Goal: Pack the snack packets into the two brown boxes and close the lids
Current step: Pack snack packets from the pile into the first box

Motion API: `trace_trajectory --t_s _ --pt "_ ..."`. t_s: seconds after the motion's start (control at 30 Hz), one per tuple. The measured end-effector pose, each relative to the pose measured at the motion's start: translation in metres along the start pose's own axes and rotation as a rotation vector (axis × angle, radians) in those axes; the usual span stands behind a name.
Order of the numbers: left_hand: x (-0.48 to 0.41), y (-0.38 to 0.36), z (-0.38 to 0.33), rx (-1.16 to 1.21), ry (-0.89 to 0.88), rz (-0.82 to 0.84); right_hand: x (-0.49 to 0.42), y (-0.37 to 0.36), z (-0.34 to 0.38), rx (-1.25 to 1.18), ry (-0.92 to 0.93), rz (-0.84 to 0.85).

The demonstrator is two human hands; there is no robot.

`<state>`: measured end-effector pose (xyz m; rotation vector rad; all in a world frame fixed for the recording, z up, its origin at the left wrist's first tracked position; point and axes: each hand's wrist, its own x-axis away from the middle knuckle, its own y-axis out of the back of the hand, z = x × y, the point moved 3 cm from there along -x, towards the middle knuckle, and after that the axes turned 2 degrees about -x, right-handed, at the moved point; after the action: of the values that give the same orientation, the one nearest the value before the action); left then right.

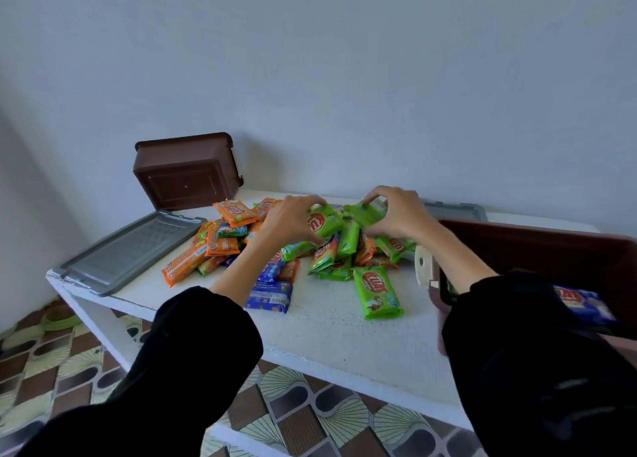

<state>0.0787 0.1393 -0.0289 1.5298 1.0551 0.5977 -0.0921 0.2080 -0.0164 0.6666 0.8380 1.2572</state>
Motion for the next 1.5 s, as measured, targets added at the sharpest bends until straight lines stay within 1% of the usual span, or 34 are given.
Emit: trace_trajectory --t_s 0.13,0.3,0.43,0.57,0.67,0.8,0.93,1.03,1.2,1.3,1.4,1.5 --pt "-0.013 0.013 -0.057 0.054 -0.161 0.017 0.017 0.063 -0.043 0.006 -0.096 -0.052" --pt "-0.028 0.002 -0.135 0.092 -0.371 0.034 0.055 0.117 -0.101 0.108 -0.174 0.010" --pt "-0.037 -0.023 -0.193 0.106 -0.529 0.102 0.078 0.133 -0.147 0.155 -0.205 0.109" --pt "-0.043 -0.063 -0.235 0.055 -0.624 0.214 0.090 0.128 -0.184 0.208 -0.227 0.184" --pt "-0.048 -0.095 -0.249 -0.013 -0.644 0.310 0.093 0.114 -0.204 0.275 -0.207 0.238" --pt "-0.049 -0.128 -0.250 -0.074 -0.636 0.341 0.097 0.096 -0.224 0.355 -0.170 0.281" --pt "-0.050 -0.143 -0.248 -0.133 -0.663 0.376 0.098 0.084 -0.237 0.390 -0.159 0.307" --pt "-0.050 -0.147 -0.248 -0.160 -0.680 0.370 0.096 0.079 -0.242 0.421 -0.151 0.336" --pt "-0.049 -0.151 -0.250 -0.211 -0.697 0.364 0.095 0.076 -0.246 0.401 -0.146 0.348" --pt "-0.050 -0.153 -0.250 -0.218 -0.681 0.355 0.095 0.075 -0.247 0.404 -0.148 0.357" --pt "-0.050 -0.154 -0.251 -0.222 -0.689 0.356 0.095 0.074 -0.247 0.395 -0.162 0.348" --pt "-0.048 -0.151 -0.253 -0.274 -0.720 0.314 0.097 0.077 -0.246 0.382 -0.184 0.316"
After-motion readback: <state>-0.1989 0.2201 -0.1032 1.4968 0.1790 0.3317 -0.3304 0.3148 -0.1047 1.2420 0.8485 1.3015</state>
